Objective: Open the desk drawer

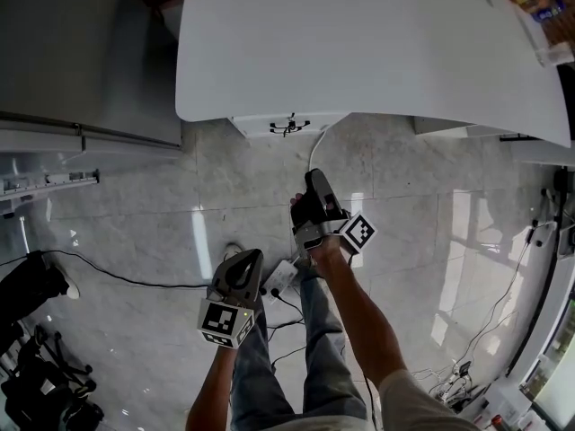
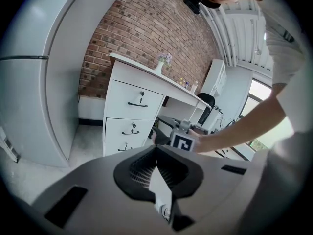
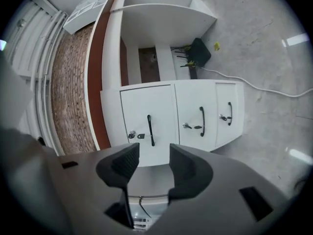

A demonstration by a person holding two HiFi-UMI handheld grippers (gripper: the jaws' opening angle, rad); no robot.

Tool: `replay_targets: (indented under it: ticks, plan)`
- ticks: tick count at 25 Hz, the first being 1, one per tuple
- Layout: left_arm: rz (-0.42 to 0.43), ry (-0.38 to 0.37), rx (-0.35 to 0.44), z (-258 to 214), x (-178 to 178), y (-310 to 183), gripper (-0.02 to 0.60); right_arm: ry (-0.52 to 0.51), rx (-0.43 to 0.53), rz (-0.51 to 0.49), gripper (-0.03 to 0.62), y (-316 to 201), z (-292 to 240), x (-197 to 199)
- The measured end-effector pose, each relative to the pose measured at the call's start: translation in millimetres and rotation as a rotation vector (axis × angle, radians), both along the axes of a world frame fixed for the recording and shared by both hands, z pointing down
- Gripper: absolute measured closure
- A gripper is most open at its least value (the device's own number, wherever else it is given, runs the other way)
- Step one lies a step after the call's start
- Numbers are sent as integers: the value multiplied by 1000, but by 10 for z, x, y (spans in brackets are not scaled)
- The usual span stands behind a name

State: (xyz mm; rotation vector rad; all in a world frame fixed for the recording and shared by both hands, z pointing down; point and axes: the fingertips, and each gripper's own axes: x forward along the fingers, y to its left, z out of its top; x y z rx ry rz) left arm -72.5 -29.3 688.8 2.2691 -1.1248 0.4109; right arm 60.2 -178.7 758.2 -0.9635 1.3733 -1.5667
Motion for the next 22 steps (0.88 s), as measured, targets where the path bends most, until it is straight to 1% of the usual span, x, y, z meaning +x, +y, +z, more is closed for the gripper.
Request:
replay_targets:
  ticks: [2, 7, 16, 17, 18, 19, 20, 22]
  plan:
    - [-3, 2, -4, -5, -32, 1, 569, 3, 21, 7, 388, -312, -37, -35]
    - [-15, -2, -14, -4, -95, -6, 569, -36, 22, 95, 391, -939, -49, -10]
    - [-17, 3, -35, 30, -133, 82, 569, -19, 32, 117, 411, -1424, -128, -13]
    - [-18, 4, -34, 27, -134, 75, 569, -16, 31, 120, 420, -1453, -145, -8]
    - [-18, 4, -34, 25, -135, 68, 569, -10, 31, 123, 449, -1473, -165, -3]
    - [-19, 4, -33, 25, -135, 63, 569, -1, 32, 127, 521, -1485, -186, 2]
    - [-20, 5, -32, 26, -137, 58, 569, 10, 35, 129, 545, -1490, -202, 4]
    - [-20, 5, -31, 32, -140, 52, 569, 29, 42, 125, 551, -1483, -207, -2]
